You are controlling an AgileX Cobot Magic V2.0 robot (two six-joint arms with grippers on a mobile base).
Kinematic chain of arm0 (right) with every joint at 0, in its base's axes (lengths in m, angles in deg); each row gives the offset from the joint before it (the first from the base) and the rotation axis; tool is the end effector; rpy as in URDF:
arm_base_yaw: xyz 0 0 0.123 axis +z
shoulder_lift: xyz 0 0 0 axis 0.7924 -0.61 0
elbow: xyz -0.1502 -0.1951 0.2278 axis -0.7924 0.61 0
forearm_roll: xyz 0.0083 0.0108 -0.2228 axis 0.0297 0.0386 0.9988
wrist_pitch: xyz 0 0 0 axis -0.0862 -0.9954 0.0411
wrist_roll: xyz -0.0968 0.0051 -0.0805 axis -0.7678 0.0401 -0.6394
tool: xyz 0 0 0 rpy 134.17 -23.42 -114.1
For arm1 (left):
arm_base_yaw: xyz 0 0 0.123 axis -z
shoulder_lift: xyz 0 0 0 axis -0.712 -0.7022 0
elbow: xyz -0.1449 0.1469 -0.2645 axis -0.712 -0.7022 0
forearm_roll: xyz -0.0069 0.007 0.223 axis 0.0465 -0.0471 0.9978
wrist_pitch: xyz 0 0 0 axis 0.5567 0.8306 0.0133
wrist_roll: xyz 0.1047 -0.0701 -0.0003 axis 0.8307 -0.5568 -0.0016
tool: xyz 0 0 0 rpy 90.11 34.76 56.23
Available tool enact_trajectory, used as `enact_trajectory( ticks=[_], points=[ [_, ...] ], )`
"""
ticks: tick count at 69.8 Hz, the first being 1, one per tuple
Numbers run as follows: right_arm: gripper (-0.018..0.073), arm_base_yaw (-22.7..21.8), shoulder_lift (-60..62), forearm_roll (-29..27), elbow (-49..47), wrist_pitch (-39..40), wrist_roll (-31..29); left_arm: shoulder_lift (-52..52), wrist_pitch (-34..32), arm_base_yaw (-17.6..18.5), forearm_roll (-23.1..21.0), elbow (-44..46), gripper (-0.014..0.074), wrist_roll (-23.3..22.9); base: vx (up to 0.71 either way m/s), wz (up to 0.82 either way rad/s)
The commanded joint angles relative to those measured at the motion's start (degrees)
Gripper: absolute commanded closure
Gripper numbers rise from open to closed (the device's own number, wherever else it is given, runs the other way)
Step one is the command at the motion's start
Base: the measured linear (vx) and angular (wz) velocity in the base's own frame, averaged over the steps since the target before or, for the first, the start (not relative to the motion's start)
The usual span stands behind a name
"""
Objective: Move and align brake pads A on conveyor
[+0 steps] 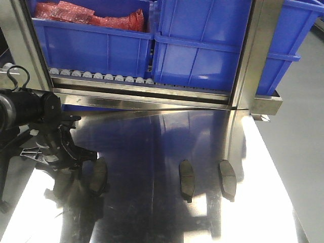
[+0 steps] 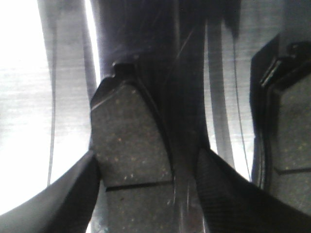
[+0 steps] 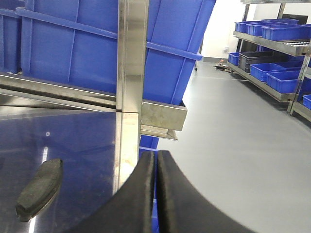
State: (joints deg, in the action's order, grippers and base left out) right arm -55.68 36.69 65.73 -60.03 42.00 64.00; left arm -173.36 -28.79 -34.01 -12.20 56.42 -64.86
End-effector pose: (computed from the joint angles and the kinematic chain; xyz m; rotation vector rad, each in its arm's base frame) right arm 0.0118 -0.0028 0.1921 -0.0286 1.6197 -0.1415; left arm 0.3735 -0.0763 0.1914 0.0186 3.1143 -0.0225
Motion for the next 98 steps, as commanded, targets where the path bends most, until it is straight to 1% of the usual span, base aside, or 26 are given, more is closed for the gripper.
enact_trajectory(
  ticks=[1,8,14,20,23,25,26,33,46,73,83,93,98],
  points=[
    [0.0563,-0.3,0.6,0.4,0.3,4.2,-0.2,2.9,0.9,0.1,-0.4,1.1,0.0200,-0.6,0.00,0.00],
    [0.0563,-0.3,0.6,0.4,0.3,4.2,-0.2,2.9,0.8,0.1,-0.4,1.1,0.0214,-0.6,0.00,0.00],
    [0.0563,-0.3,0.6,0.4,0.3,4.2,-0.2,2.9,1.0,0.1,-0.3,1.1,0.0284,-0.5,0.00,0.00],
    [0.0563,-0.3,0.6,0.4,0.3,4.2,-0.2,2.9,1.5,0.1,-0.3,1.1,0.0418,-0.5,0.00,0.00],
    [0.0563,-0.3,0.6,0.4,0.3,4.2,-0.2,3.0,1.7,0.1,-0.3,1.1,0.0518,-0.4,0.00,0.00],
    [0.0563,-0.3,0.6,0.4,0.3,4.2,-0.2,3.1,1.6,0.1,-0.3,1.1,0.0563,-0.3,0.00,0.00],
    [0.0563,-0.3,0.6,0.4,0.3,4.2,-0.2,3.1,1.6,0.1,-0.2,1.1,0.0608,-0.1,0.00,0.00],
    [0.0563,-0.3,0.6,0.4,0.3,4.2,-0.2,4.3,1.4,0.1,1.3,1.2,0.0604,0.8,0.00,0.00],
    [0.0563,-0.3,0.6,0.4,0.3,4.2,-0.2,9.0,2.1,0.1,4.2,1.2,0.0604,0.8,0.00,0.00],
    [0.0563,-0.3,0.6,0.4,0.3,4.2,-0.2,27.2,2.0,0.4,4.3,0.2,0.0603,2.3,0.00,0.00],
    [0.0563,-0.3,0.6,0.4,0.3,4.2,-0.2,36.6,-0.3,0.4,5.7,-5.3,0.0603,1.3,0.00,0.00],
    [0.0563,-0.3,0.6,0.4,0.3,4.2,-0.2,46.7,-4.3,0.3,5.9,-13.7,0.0603,0.5,0.00,0.00],
    [0.0563,-0.3,0.6,0.4,0.3,4.2,-0.2,51.8,-6.2,0.3,6.9,-18.1,0.0603,-0.9,0.00,0.00]
  ],
)
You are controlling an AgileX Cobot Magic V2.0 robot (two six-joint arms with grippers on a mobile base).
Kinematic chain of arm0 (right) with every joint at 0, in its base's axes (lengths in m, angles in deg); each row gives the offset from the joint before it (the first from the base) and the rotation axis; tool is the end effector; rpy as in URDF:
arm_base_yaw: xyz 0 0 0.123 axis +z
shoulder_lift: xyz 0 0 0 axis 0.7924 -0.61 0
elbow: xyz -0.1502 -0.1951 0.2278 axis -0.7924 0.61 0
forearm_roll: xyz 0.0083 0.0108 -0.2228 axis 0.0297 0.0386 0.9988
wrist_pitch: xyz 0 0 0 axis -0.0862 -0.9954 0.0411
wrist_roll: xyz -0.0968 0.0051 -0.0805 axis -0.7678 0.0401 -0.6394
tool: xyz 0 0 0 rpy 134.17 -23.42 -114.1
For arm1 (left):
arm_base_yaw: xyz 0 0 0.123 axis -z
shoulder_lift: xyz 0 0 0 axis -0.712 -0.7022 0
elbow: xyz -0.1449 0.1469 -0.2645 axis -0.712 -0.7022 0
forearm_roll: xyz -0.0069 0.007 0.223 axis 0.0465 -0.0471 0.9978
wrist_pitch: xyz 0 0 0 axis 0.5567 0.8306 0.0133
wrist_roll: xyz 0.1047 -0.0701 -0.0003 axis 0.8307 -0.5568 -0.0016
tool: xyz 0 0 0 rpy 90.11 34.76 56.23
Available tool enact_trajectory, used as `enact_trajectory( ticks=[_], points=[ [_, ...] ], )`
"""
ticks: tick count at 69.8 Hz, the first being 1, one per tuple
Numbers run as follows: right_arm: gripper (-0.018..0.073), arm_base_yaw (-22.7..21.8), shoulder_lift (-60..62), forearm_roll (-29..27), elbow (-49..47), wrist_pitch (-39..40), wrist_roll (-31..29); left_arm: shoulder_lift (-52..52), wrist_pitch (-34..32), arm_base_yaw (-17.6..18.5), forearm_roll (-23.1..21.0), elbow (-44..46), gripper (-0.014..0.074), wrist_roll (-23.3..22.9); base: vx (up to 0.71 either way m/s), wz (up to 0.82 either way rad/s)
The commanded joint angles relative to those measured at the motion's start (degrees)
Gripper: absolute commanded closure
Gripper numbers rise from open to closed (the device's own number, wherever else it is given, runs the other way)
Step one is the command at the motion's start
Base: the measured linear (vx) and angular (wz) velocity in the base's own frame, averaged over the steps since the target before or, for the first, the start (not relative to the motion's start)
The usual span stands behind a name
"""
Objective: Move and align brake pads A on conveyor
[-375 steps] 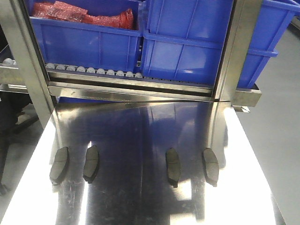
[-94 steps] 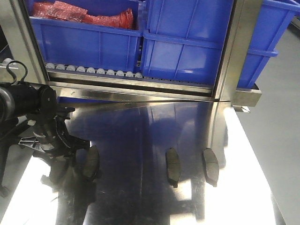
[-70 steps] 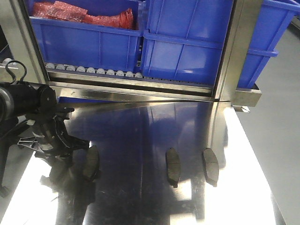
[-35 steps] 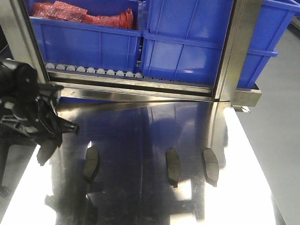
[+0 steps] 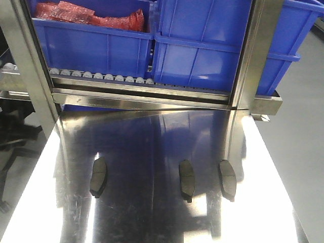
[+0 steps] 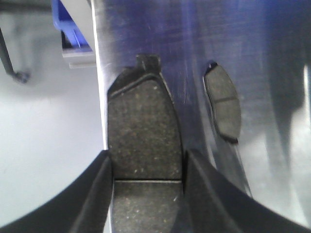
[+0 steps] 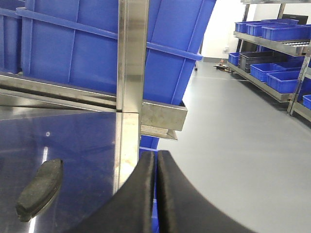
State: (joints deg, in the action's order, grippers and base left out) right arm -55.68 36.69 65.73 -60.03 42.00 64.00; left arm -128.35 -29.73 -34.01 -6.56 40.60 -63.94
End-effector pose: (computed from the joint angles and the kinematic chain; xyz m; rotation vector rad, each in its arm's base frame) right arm 0.0118 -0.0028 0.1921 -0.0286 1.6197 -0.1415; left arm 0.2071 -0.0322 0.3608 0.0787 2.5793 -0.0225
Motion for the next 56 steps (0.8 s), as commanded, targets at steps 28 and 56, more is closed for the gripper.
enact_trajectory(
  ticks=[28,56],
  points=[
    [0.0563,-0.3,0.6,0.4,0.3,4.2,-0.2,27.8,-7.1,0.3,1.7,-14.4,0.0603,-1.8,0.00,0.00],
    [0.0563,-0.3,0.6,0.4,0.3,4.2,-0.2,30.1,-5.2,0.3,2.7,-14.4,0.0602,-1.8,0.00,0.00]
  ],
)
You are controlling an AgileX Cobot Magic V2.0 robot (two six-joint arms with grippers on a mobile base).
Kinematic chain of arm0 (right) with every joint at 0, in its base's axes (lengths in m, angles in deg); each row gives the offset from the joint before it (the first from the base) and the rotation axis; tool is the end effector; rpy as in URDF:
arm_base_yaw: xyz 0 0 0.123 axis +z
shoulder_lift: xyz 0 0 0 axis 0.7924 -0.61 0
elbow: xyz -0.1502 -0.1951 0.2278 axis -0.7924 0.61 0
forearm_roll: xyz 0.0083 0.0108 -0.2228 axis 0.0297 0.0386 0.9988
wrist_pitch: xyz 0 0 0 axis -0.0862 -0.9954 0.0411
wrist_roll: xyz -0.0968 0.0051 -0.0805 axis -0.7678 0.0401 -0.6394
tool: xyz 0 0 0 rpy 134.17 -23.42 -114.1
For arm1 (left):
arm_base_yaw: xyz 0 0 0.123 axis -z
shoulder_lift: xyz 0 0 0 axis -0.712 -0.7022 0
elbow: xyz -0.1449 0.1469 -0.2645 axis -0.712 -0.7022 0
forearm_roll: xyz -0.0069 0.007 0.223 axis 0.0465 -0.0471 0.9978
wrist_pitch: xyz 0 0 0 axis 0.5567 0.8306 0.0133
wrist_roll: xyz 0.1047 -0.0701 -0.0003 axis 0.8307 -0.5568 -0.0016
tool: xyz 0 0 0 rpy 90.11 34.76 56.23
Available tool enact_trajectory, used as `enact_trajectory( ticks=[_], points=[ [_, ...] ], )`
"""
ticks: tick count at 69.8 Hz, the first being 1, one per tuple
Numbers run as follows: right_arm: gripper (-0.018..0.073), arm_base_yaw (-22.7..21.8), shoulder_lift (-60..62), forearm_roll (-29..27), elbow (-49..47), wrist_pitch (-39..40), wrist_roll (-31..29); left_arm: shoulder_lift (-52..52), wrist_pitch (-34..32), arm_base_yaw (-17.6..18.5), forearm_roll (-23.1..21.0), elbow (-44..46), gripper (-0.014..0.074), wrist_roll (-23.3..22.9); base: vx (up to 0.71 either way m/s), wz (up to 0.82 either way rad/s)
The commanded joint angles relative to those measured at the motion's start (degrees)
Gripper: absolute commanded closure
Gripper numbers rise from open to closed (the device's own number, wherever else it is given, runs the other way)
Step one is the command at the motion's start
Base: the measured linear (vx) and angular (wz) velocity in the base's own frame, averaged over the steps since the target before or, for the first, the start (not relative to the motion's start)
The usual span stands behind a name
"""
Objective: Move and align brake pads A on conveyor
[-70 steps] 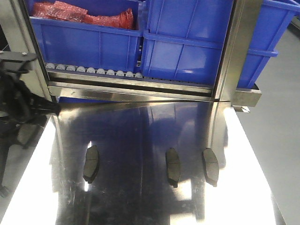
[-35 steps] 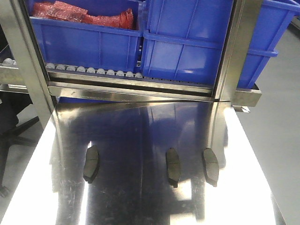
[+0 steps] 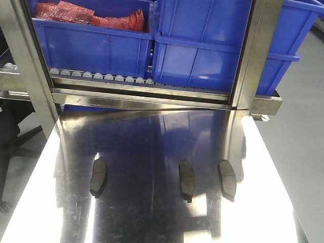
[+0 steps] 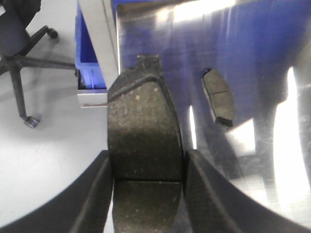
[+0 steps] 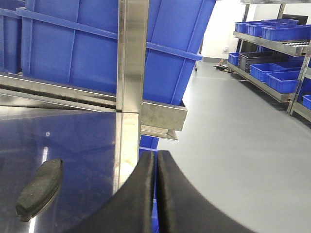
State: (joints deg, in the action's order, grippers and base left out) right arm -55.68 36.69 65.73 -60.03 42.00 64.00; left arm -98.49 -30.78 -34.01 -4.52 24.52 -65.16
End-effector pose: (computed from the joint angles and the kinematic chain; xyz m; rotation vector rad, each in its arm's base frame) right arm 0.0118 -0.0028 0.1921 -0.0286 1.6197 -0.1415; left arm 0.0730 -0.0016 0.3514 0.0443 2.3191 -0.0411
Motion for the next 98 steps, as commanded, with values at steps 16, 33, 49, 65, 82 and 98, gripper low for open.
enact_trajectory(
  ticks=[16,33,49,65,82,98],
  points=[
    [0.0563,-0.3,0.6,0.4,0.3,4.2,-0.2,0.2,-4.0,0.3,0.7,1.7,0.0602,-0.5,0.00,0.00],
    [0.0563,-0.3,0.6,0.4,0.3,4.2,-0.2,0.2,-4.0,0.3,0.7,1.7,0.0602,-0.5,0.00,0.00],
    [0.0563,-0.3,0.6,0.4,0.3,4.2,-0.2,0.2,-4.0,0.3,0.7,1.7,0.0602,-0.5,0.00,0.00],
    [0.0563,-0.3,0.6,0.4,0.3,4.2,-0.2,0.2,-4.0,0.3,0.7,1.7,0.0602,-0.5,0.00,0.00],
    [0.0563,-0.3,0.6,0.4,0.3,4.9,-0.2,0.2,-4.0,0.3,0.7,1.7,0.0602,-0.5,0.00,0.00],
    [0.0563,-0.3,0.6,0.4,0.0,14.8,-0.1,0.2,-4.0,0.3,0.7,1.7,0.0602,-0.5,0.00,0.00]
  ],
)
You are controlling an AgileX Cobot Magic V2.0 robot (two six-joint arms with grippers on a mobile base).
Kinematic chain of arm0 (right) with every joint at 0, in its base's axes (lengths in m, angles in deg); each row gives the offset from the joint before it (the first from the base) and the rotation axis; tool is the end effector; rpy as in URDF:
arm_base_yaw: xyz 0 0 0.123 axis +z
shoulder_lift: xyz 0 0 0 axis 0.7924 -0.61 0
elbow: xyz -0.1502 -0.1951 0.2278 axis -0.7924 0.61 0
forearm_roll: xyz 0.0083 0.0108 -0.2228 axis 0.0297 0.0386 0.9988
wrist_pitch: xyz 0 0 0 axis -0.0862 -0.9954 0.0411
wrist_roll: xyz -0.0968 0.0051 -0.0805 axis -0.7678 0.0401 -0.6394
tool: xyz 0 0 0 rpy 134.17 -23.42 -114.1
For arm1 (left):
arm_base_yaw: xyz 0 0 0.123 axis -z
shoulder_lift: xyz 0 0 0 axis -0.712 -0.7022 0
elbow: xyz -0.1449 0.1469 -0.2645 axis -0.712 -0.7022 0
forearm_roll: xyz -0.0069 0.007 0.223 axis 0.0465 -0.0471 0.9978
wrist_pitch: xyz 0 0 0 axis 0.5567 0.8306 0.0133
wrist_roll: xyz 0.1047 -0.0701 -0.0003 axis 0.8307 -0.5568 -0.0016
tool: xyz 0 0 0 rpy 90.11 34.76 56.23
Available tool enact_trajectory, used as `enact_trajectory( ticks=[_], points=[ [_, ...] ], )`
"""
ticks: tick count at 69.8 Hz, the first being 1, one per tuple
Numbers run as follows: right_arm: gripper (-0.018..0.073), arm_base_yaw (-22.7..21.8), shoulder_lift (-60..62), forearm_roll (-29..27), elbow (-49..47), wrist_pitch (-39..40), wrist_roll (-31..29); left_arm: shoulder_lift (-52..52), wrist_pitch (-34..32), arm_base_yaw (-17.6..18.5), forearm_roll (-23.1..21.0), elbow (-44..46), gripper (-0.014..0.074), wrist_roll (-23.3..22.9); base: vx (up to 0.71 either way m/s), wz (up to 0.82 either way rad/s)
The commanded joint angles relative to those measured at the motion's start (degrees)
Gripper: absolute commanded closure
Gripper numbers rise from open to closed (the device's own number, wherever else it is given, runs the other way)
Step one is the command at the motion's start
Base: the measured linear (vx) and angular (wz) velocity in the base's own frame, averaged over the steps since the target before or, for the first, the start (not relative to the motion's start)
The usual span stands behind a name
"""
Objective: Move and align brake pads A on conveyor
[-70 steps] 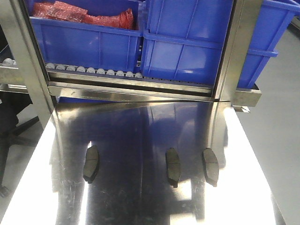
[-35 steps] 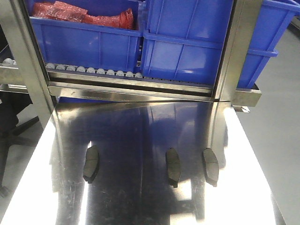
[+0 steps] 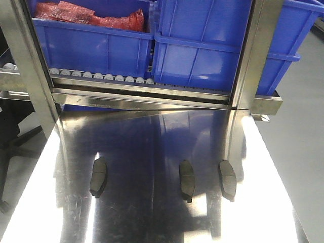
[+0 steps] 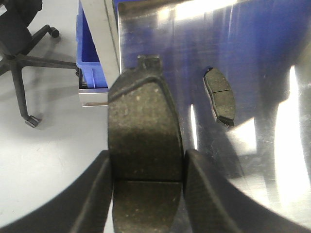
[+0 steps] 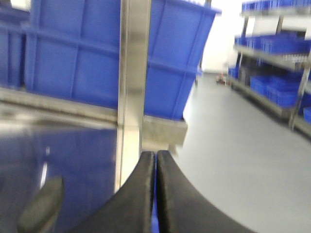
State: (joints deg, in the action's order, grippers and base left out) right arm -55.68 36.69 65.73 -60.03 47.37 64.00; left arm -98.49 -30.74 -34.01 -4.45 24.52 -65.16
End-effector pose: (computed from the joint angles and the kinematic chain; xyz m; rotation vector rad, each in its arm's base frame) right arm 0.0120 -0.0011 0.2038 -0.0373 1.5264 -0.1356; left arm 0.0729 -0.0015 0.3513 0.0445 2.3196 -0.0395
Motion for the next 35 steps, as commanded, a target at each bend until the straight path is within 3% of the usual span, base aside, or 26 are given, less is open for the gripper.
enact_trajectory(
  ticks=[1,15,35],
  points=[
    [0.0563,-0.3,0.6,0.4,-0.3,10.0,0.0,0.2,-4.1,0.3,0.6,1.7,0.0602,-0.5,0.00,0.00],
    [0.0563,-0.3,0.6,0.2,-7.5,8.7,4.3,0.2,-4.1,0.3,0.6,1.7,0.0602,-0.5,0.00,0.00],
    [0.0563,-0.3,-5.2,2.3,-26.0,-9.1,6.3,0.2,-4.1,0.3,0.6,1.7,0.0602,-0.5,0.00,0.00]
  ],
)
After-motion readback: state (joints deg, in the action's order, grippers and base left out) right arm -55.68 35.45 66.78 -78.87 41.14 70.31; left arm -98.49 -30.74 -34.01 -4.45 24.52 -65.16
